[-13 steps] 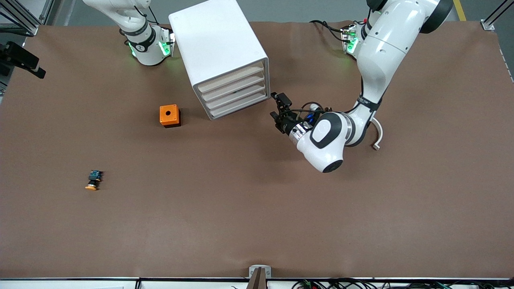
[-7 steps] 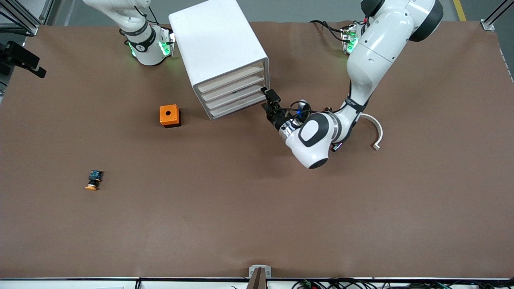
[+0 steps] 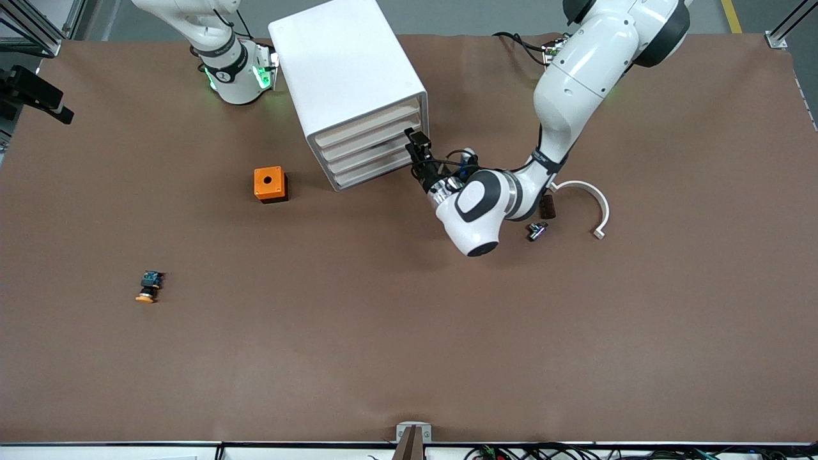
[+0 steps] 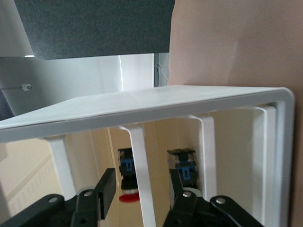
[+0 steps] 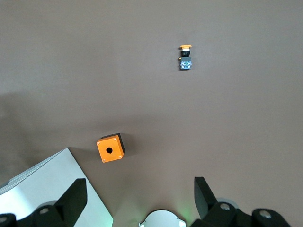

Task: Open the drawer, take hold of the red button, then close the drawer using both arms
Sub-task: 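Grasp the drawer handle with the left gripper, then pull the drawer open with the left gripper while the right gripper rises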

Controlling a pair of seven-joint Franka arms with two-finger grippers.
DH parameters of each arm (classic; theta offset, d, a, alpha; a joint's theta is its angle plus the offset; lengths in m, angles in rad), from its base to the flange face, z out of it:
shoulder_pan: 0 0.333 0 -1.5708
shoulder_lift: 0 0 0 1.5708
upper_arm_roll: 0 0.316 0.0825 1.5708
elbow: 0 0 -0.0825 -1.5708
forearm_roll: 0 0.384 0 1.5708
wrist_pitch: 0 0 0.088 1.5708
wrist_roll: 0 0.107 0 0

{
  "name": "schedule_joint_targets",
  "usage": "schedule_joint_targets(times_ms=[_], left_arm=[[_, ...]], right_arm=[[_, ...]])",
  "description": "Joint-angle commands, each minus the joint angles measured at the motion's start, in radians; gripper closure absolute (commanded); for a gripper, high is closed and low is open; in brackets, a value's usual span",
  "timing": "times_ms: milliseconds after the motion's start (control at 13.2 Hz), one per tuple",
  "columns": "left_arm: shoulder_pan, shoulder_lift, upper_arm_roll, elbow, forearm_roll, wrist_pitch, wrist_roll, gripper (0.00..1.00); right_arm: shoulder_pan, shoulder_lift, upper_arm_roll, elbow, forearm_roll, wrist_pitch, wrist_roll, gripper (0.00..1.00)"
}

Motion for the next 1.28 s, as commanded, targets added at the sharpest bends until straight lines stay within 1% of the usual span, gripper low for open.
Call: schedule_joint_targets(times_ms=[0, 226, 377, 528, 679, 755, 830, 906, 1057, 1208], left_arm=[[-0.032, 0.007, -0.002, 0.001, -0.018, -0.020, -0.017, 0.47], [-0.058, 0.007, -0.002, -0.018, -0.017, -0.034, -0.015, 0.47], [-0.074, 0.007, -0.005, -0.032, -0.017, -0.049, -0.017, 0.54], [-0.074, 0.007, -0.005, -0.035, -0.017, -0.049, -0.017, 0.67], [-0.075, 0.007, -0.005, -0.032, -0.017, -0.049, -0.015, 0.84], [-0.074, 0.007, -0.005, -0.032, -0.017, -0.049, -0.014, 0.90], [-0.072, 0.007, -0.005, -0.030, -0.017, -0.049, -0.011, 0.94], [-0.068, 0.008, -0.003, -0.027, -0.018, -0.048, -0.011, 0.96], [-0.054, 0.008, 0.001, -0.026, -0.031, -0.048, -0.008, 0.96], [-0.037, 0.007, 0.005, -0.024, -0.040, -0.046, -0.009, 0.95]], right_arm=[[0.005, -0.009, 0.000, 0.003, -0.004, -0.005, 0.006, 0.00], [0.005, -0.007, 0.000, 0.003, -0.004, -0.002, 0.009, 0.00], [0.005, -0.004, 0.000, 0.005, -0.004, 0.000, 0.011, 0.00], [0.003, -0.003, 0.000, 0.005, -0.001, 0.000, 0.006, 0.00], [0.002, -0.001, -0.001, 0.014, 0.002, 0.000, 0.006, 0.00], [0.000, -0.001, -0.001, 0.015, 0.002, -0.002, 0.012, 0.00], [0.000, -0.001, -0.001, 0.015, 0.004, 0.000, 0.017, 0.00], [0.000, -0.001, -0.001, 0.015, 0.004, 0.000, 0.017, 0.00], [0.003, 0.002, -0.001, 0.017, -0.010, 0.001, 0.009, 0.00], [0.009, 0.032, 0.002, 0.025, -0.047, 0.008, 0.011, 0.00]])
